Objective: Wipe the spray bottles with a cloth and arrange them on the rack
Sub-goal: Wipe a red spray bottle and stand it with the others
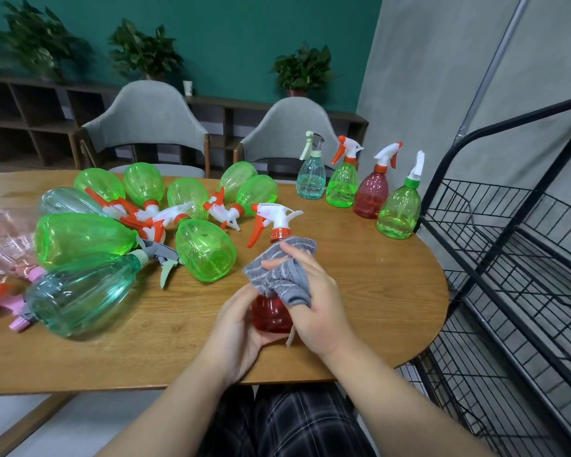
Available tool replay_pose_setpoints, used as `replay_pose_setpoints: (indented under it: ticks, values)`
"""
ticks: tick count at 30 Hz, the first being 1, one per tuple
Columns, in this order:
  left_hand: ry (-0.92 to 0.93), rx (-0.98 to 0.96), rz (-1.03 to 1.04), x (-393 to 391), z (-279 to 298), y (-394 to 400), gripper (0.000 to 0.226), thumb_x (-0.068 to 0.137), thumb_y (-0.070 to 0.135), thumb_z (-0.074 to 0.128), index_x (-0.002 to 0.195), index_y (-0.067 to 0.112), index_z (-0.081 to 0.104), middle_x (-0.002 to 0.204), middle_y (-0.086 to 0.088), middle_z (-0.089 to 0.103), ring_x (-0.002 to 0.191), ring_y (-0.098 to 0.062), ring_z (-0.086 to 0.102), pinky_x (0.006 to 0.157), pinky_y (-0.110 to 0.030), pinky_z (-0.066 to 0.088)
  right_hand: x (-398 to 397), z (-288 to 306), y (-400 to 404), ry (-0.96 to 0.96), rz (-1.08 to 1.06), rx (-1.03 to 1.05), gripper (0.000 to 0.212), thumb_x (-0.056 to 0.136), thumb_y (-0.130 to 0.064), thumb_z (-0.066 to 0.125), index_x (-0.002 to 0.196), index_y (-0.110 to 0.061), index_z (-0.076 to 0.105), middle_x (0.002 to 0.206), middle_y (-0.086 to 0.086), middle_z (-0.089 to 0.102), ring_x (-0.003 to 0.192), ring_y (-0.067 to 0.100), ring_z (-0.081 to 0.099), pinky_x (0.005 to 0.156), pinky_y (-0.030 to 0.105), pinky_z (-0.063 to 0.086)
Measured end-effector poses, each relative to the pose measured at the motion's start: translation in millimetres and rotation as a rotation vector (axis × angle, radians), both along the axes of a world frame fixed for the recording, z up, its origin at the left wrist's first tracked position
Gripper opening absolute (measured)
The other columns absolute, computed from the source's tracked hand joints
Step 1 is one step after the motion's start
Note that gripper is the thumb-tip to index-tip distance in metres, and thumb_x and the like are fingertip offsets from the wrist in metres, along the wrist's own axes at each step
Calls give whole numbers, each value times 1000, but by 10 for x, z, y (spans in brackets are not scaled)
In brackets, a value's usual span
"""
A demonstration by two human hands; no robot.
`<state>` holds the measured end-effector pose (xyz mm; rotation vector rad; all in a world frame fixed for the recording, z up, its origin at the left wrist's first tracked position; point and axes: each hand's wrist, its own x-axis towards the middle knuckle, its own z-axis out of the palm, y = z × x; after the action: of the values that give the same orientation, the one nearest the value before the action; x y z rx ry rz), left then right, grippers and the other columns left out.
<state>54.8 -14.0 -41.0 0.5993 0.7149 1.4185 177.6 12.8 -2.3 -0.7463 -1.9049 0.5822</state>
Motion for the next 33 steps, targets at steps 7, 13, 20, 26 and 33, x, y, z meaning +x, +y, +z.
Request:
replay_pose_setpoints:
  ticks: [7, 13, 20, 26, 33]
  values:
    - [-52, -15, -48, 16, 90, -34, 61, 85, 53, 40, 116, 6, 64, 107, -19, 72, 89, -24, 73, 67, -34, 60, 59, -163, -78, 26, 79, 164, 30, 69, -16, 52, 86, -5, 75, 102, 5, 72, 100, 12, 66, 109, 31, 34]
    - [-45, -68, -8, -1, 46, -15, 112, 52, 64, 87, 134, -3, 52, 132, -28, 57, 124, -36, 55, 108, -49, 43, -25, -48, -317, 120, 174, 143, 17, 66, -23, 53, 53, -12, 57, 56, -11, 59, 57, 8, 58, 70, 29, 52]
    - [-10, -39, 0, 1, 51, -37, 72, 59, 48, 83, 116, 11, 62, 104, -18, 73, 81, -27, 73, 59, -42, 60, -30, 455, -103, 1175, 81, -812, 20, 86, -26, 51, 73, -11, 56, 65, 7, 60, 65, 23, 59, 72, 34, 47]
    - [-9, 3, -39, 20, 49, -36, 29, 82, 36, 60, 91, 17, 79, 100, -17, 74, 82, -27, 73, 70, -50, 60, -113, 426, 36, 689, -46, -660, 21, 92, -33, 55, 94, -13, 61, 84, 4, 66, 73, 15, 64, 67, 30, 47]
    - [-12, -26, 12, 13, 72, -15, 41, 79, 39, 56, 108, 16, 73, 111, -10, 72, 92, -20, 72, 75, -48, 58, -58, 68, 40, -18, -35, -75, 49, 90, -23, 45, 137, -34, 42, 137, -38, 30, 142, -2, 19, 116, 24, 19]
